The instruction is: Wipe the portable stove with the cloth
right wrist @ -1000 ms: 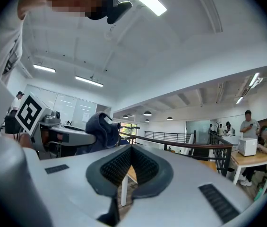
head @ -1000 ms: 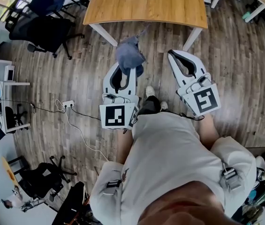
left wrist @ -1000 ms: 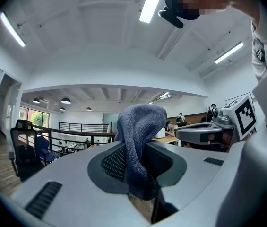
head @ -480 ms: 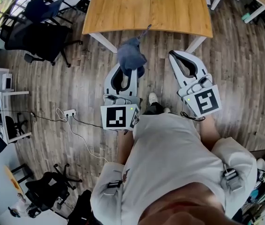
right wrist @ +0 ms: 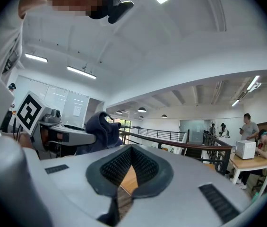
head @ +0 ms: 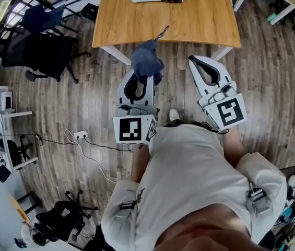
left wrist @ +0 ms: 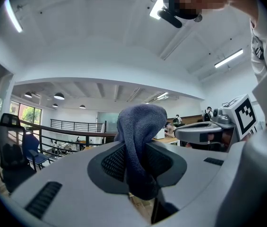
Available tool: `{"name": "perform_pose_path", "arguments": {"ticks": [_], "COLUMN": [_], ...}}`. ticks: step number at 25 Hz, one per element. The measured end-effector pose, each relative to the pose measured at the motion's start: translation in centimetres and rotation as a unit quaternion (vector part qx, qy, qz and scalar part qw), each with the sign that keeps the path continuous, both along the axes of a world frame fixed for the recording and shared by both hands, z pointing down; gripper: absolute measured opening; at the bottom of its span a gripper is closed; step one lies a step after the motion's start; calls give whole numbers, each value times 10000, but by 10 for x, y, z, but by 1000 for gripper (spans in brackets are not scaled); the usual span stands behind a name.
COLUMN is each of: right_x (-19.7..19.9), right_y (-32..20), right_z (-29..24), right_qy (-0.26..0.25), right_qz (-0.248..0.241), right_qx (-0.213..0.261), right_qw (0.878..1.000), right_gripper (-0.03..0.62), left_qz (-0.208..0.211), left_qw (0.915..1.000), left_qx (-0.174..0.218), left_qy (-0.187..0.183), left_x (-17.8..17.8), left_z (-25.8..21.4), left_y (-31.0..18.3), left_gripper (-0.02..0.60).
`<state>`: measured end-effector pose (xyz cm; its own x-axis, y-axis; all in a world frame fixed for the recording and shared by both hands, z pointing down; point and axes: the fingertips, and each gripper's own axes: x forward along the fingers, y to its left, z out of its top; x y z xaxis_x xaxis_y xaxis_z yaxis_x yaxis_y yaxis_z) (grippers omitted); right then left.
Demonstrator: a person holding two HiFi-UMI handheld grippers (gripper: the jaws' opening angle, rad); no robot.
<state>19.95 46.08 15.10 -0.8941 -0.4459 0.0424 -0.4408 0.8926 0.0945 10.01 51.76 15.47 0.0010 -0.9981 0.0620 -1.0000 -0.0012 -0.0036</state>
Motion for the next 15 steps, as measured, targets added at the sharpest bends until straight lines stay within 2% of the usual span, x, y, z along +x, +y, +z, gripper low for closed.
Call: {"name": "perform_pose_path", "arguments": {"ticks": [15], "right_x": [-44], "right_y": [-47], "right_z": [5], "right_qy": [76], "right_qz": [0], "right_qx": [32], "right_qw": [10000], "right_gripper": [20], "left_qz": [40], "left_qw": [10000], "left_qx": [-24], "left_qy": [48], "left_x": [-41], "left_z": [6], "left_y": [-50], "left_gripper": [104]}}
